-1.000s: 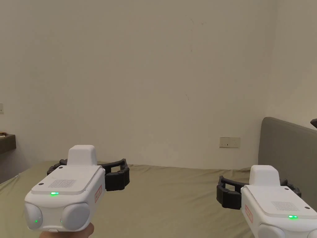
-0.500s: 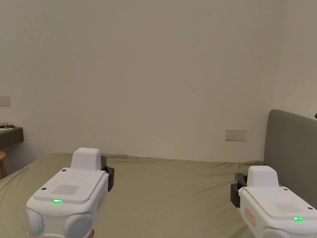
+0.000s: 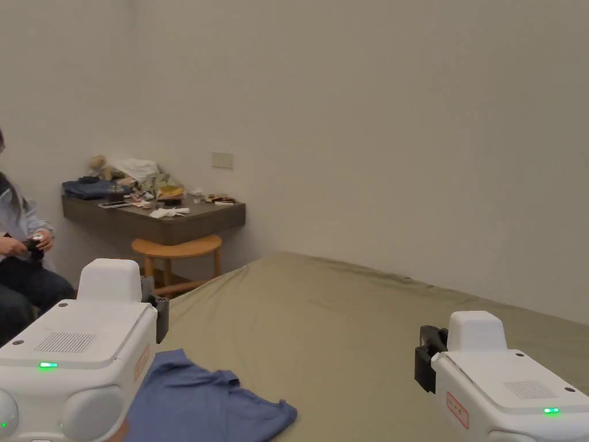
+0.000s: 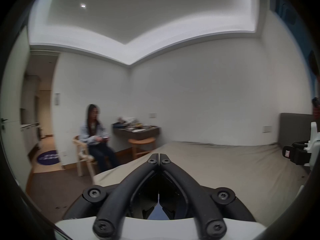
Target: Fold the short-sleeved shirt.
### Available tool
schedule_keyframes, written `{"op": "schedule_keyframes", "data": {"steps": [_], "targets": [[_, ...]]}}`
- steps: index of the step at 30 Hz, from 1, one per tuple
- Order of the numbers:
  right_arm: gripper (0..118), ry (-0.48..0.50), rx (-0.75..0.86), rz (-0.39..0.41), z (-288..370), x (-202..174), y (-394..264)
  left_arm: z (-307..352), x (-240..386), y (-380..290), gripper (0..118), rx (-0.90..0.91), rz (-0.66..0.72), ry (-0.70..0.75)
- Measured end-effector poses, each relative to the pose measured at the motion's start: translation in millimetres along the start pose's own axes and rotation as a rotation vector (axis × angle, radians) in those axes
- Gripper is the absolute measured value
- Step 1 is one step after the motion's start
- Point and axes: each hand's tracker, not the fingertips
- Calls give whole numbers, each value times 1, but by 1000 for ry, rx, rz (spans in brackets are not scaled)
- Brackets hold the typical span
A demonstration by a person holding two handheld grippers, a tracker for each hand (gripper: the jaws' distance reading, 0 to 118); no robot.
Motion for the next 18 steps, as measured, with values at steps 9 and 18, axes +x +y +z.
{"op": "schedule_keyframes", "data": {"steps": [9,18], "targets": [[1,341,-29,79,-57,-140,-3,49,-137,-44,0,-93,86,320],[1,292,-132,78,-120,-122,-43,-84,-98,-121,0,-372,115,68]]}}
